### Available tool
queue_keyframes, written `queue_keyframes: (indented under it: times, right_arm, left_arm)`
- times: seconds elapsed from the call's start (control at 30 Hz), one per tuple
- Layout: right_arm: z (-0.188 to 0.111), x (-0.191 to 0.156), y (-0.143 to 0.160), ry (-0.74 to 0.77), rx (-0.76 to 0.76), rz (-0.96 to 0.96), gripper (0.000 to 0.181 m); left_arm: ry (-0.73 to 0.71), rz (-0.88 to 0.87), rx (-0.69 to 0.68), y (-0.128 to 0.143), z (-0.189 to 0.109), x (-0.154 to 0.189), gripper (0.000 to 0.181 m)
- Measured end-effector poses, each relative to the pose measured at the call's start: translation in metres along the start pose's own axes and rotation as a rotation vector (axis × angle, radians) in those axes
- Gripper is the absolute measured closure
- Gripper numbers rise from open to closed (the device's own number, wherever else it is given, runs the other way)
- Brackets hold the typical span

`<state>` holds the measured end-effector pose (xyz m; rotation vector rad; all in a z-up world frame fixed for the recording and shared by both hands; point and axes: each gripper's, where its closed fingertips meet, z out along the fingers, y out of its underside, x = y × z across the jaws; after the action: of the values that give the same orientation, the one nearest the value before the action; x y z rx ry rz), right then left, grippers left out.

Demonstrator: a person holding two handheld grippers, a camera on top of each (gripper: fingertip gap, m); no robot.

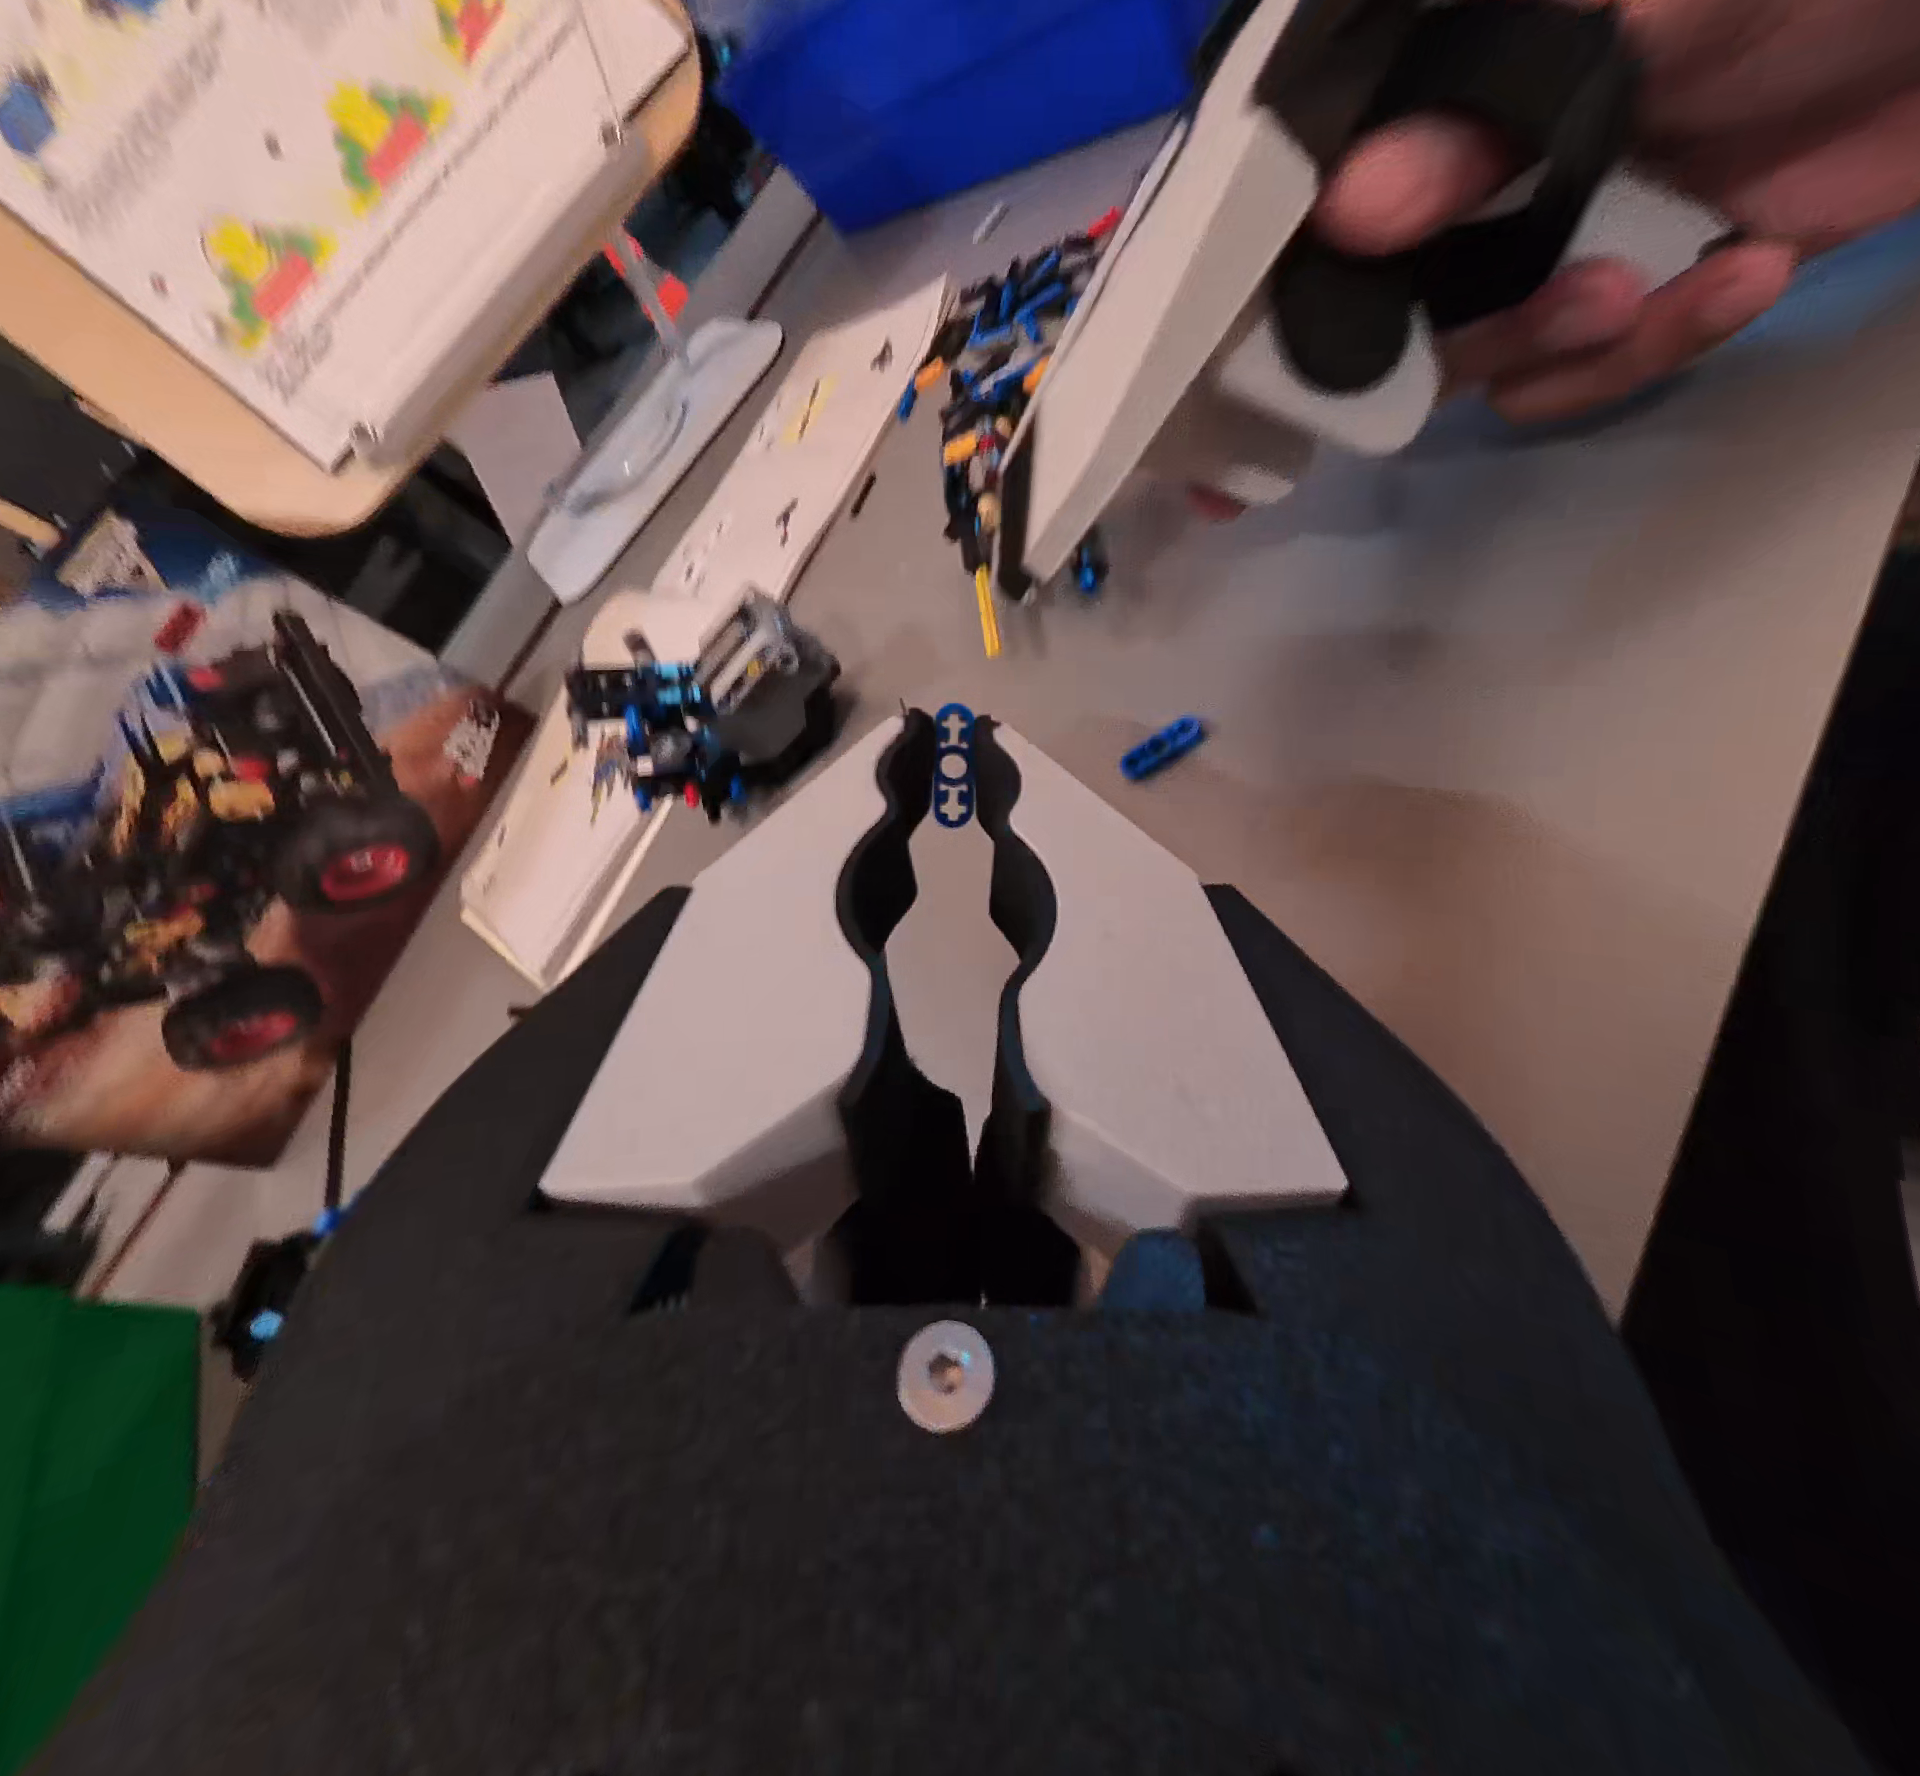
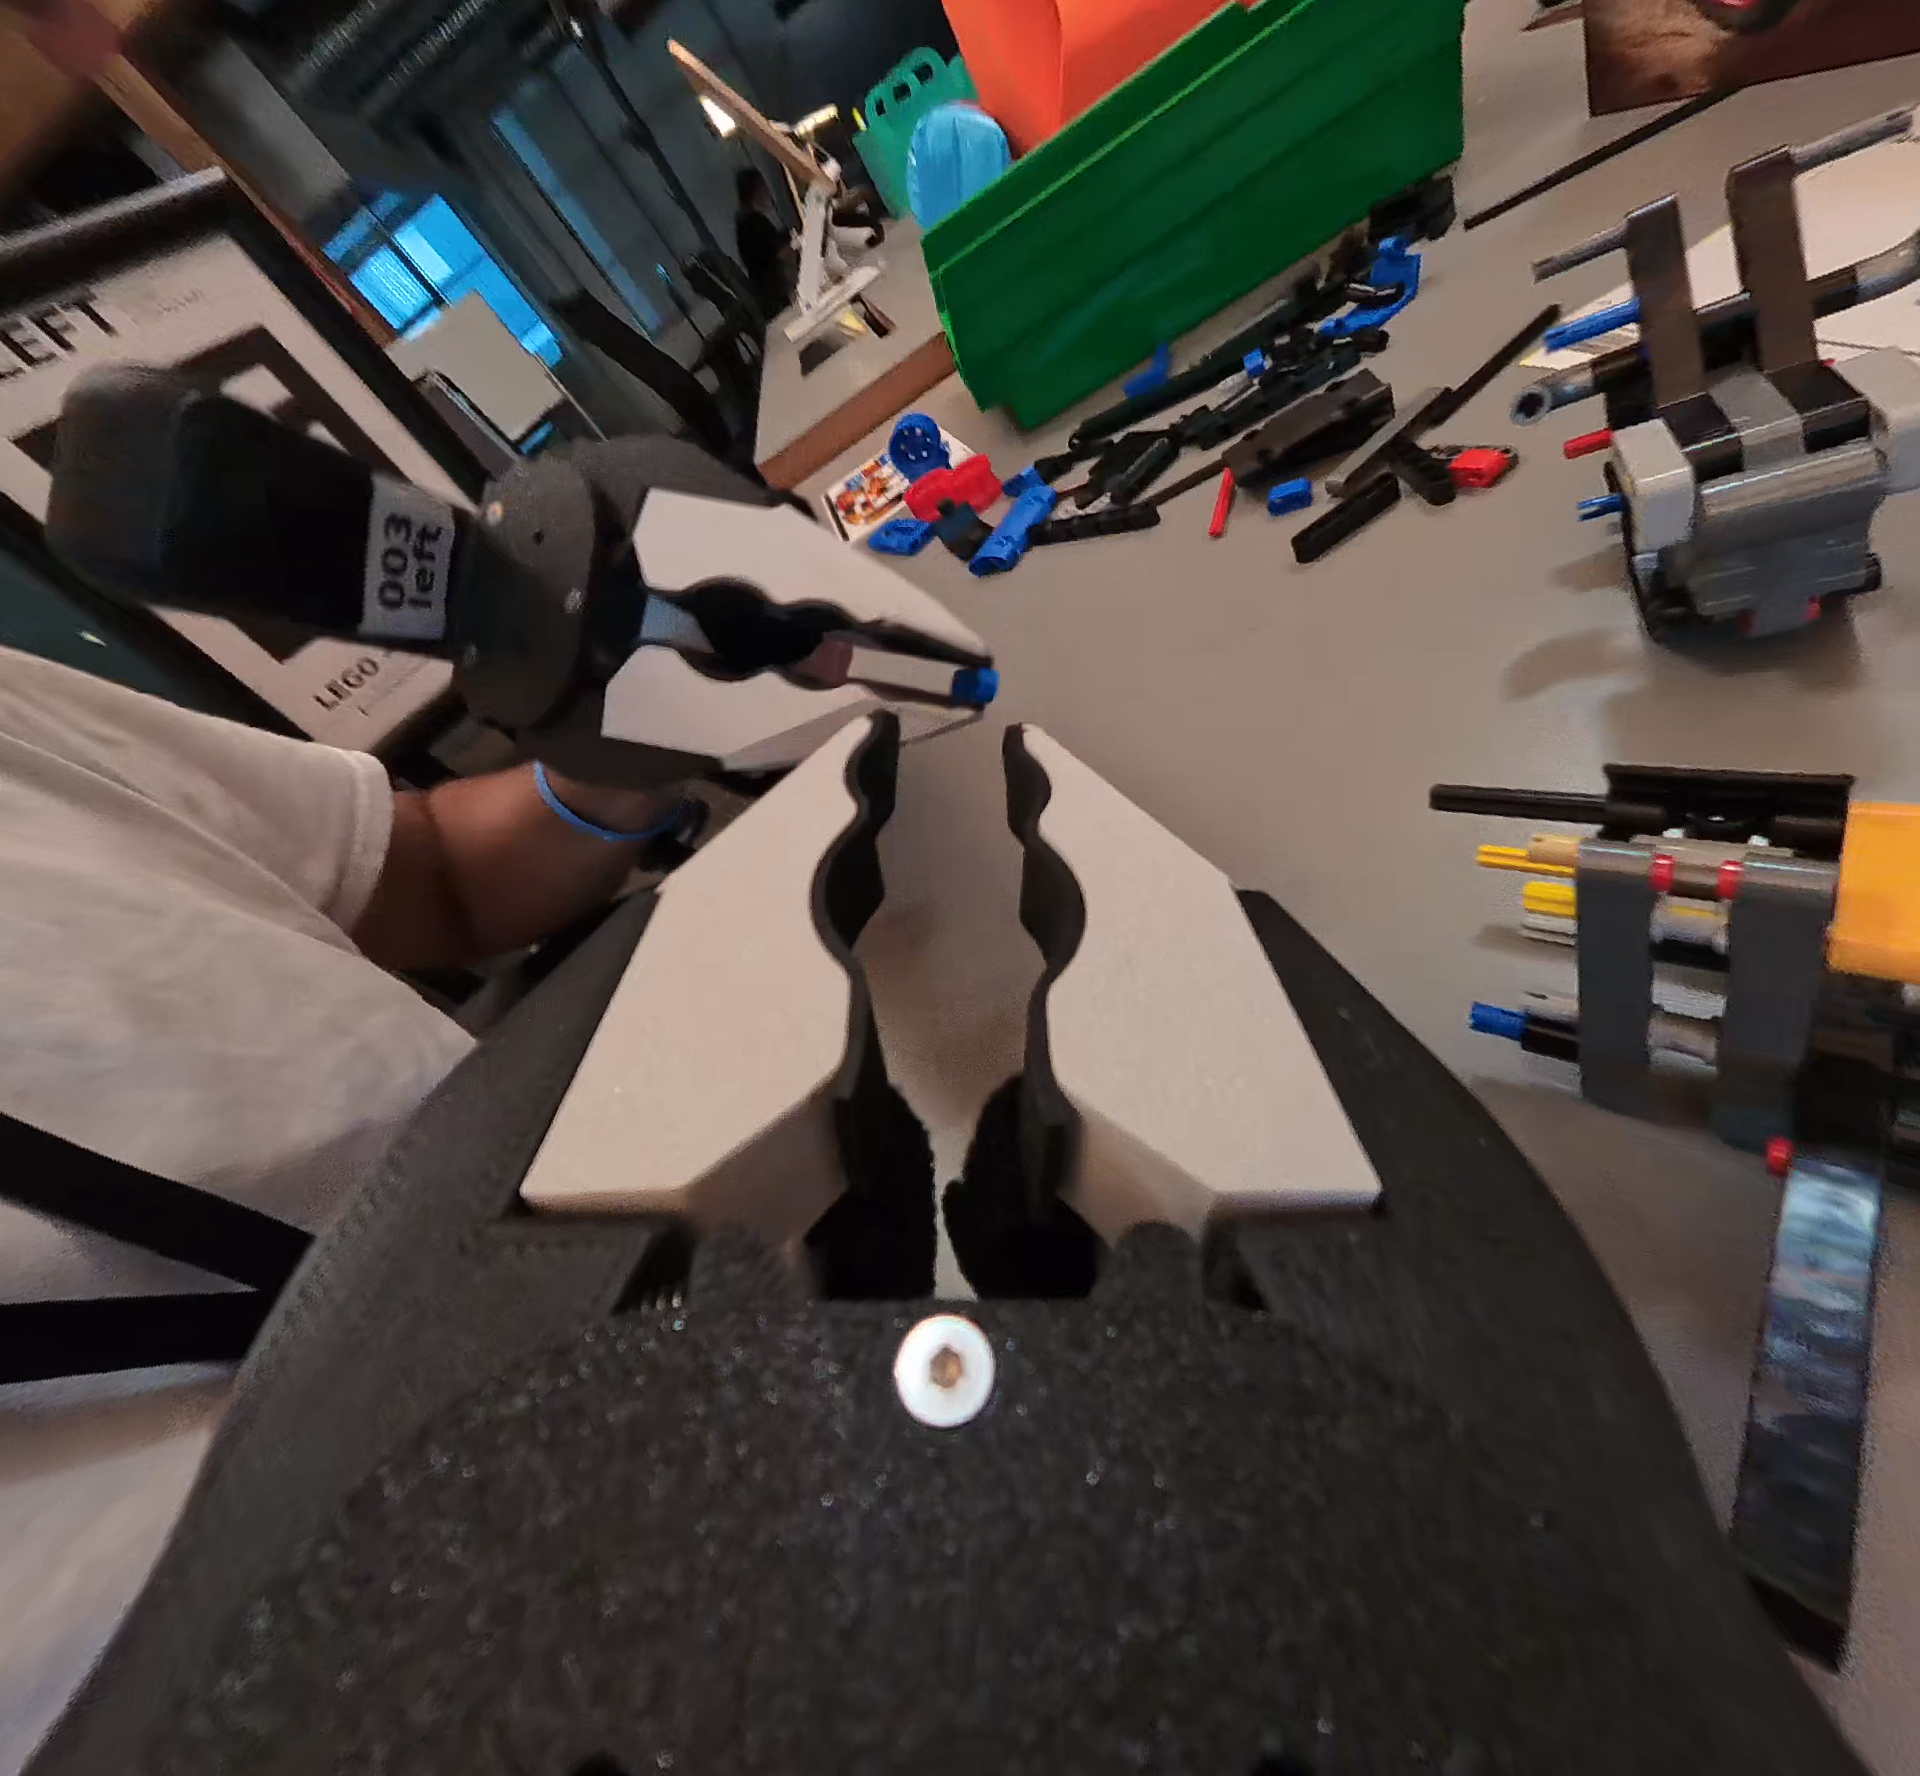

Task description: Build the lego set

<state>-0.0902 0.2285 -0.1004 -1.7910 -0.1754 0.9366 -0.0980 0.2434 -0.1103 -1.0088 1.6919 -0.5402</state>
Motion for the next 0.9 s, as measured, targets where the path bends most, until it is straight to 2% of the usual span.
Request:
queue_keyframes:
  times: [0.13, 0.23, 0.33, 0.5, 0.6, 0.7, 0.9]
  right_arm:
    - [-0.003, -0.001, 0.001, -0.024, -0.008, 0.006, 0.162]
    - [-0.007, -0.008, 0.0, -0.072, 0.002, 0.021, 0.167]
    - [-0.009, -0.012, 0.0, -0.104, 0.002, 0.028, 0.177]
    - [-0.01, -0.014, 0.003, -0.139, -0.015, 0.078, 0.178]
    - [-0.009, -0.014, 0.005, -0.152, -0.033, 0.098, 0.171]
    - [-0.009, -0.02, 0.006, -0.183, -0.041, 0.088, 0.178]
    - [-0.01, -0.004, 0.006, -0.046, -0.055, 0.033, 0.178]
  left_arm:
    - [0.012, 0.057, 0.071, -0.024, 0.001, 0.012, 0.176]
    - [0.02, 0.069, 0.089, -0.031, 0.002, 0.018, 0.176]
    - [0.011, 0.082, 0.091, -0.032, 0.003, 0.021, 0.175]
    - [-0.02, 0.112, 0.094, -0.033, 0.002, 0.021, 0.175]
    - [-0.03, 0.142, 0.111, -0.036, 0.0, 0.022, 0.175]
    - [-0.033, 0.158, 0.114, -0.037, 0.0, 0.024, 0.175]
    - [-0.083, 0.188, 0.047, -0.025, 0.005, 0.019, 0.171]
